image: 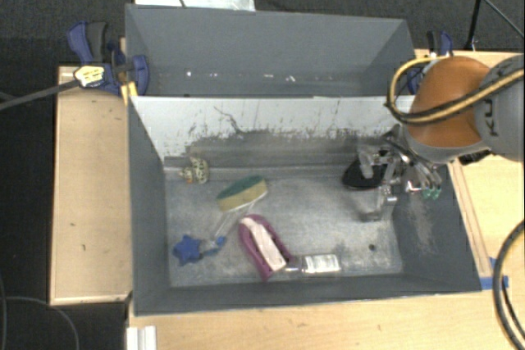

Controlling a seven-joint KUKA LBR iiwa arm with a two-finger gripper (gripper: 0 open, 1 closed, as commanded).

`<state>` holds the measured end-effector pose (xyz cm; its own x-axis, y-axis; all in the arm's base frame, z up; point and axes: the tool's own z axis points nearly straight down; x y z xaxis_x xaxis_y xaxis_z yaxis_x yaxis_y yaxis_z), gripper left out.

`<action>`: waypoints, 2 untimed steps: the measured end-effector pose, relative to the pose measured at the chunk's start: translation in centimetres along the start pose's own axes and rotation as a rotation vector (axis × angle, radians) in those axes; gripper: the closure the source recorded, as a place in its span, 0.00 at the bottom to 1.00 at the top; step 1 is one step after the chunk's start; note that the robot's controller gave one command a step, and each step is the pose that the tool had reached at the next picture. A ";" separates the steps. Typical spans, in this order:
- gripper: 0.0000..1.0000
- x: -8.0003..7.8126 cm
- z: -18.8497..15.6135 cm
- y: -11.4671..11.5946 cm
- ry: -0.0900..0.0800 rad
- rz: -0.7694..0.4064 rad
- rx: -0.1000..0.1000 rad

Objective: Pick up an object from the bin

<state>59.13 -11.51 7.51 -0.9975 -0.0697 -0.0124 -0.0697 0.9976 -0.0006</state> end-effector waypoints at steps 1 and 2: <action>0.00 -0.3 0.1 1.2 0.001 0.204 0.000; 0.00 1.0 -0.1 -0.3 -0.003 0.279 -0.006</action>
Offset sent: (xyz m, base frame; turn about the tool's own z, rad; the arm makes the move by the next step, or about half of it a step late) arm -0.0022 0.0112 -0.0051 0.2039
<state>58.19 -11.85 7.62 -0.9780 0.2080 -0.0145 0.2079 0.9781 0.0097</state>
